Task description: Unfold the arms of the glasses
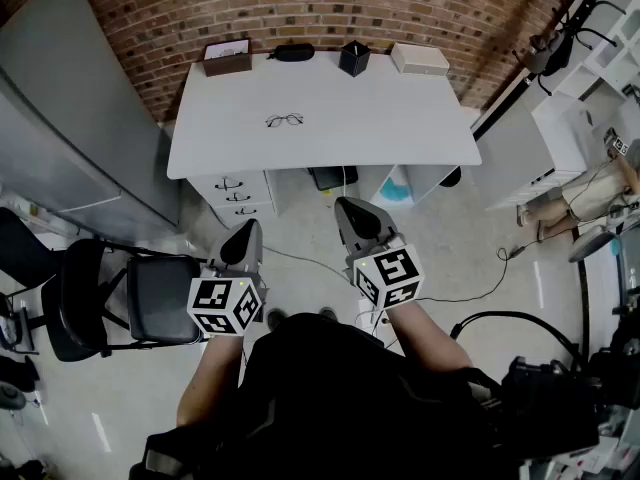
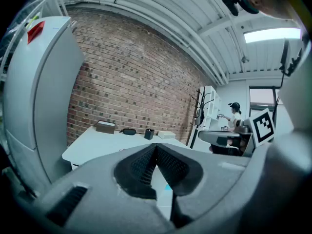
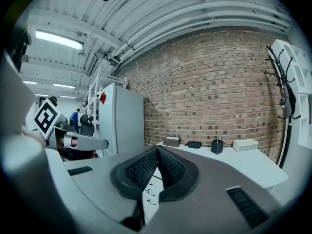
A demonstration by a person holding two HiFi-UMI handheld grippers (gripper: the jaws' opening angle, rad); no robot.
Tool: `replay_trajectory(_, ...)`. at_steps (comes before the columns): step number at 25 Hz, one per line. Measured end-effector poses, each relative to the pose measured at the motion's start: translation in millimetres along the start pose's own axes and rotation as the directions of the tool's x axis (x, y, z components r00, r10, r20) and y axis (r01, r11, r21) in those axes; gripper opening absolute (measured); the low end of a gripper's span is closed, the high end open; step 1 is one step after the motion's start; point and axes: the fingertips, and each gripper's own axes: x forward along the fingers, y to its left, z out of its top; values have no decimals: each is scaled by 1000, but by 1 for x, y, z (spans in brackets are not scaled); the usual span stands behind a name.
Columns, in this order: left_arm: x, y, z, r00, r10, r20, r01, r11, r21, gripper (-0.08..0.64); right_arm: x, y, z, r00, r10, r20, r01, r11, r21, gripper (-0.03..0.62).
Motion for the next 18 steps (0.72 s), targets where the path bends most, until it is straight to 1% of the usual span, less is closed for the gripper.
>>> replay_trajectory(4, -3, -1, -4, 1000, -3, -4, 3, 1000, -15, 8, -4, 2, -2, 1000, 2, -2, -2, 1000, 1, 8)
replay_trajectory(11, -5, 2, 0, 1000, 2, 8, -2, 1000, -2, 8, -4, 2, -2, 1000, 5, -6, -5, 1000, -10, 8)
replay_trajectory(16, -7, 3, -6, 1000, -11, 0, 11, 1000, -12, 8, -3, 4, -4, 1000, 6, 1, -6, 1000, 20, 8)
replay_trajectory(18, -8, 6, -7, 1000, -16, -2, 15, 1000, -14, 8, -1, 5, -6, 1000, 0, -10, 1, 1000, 18, 9)
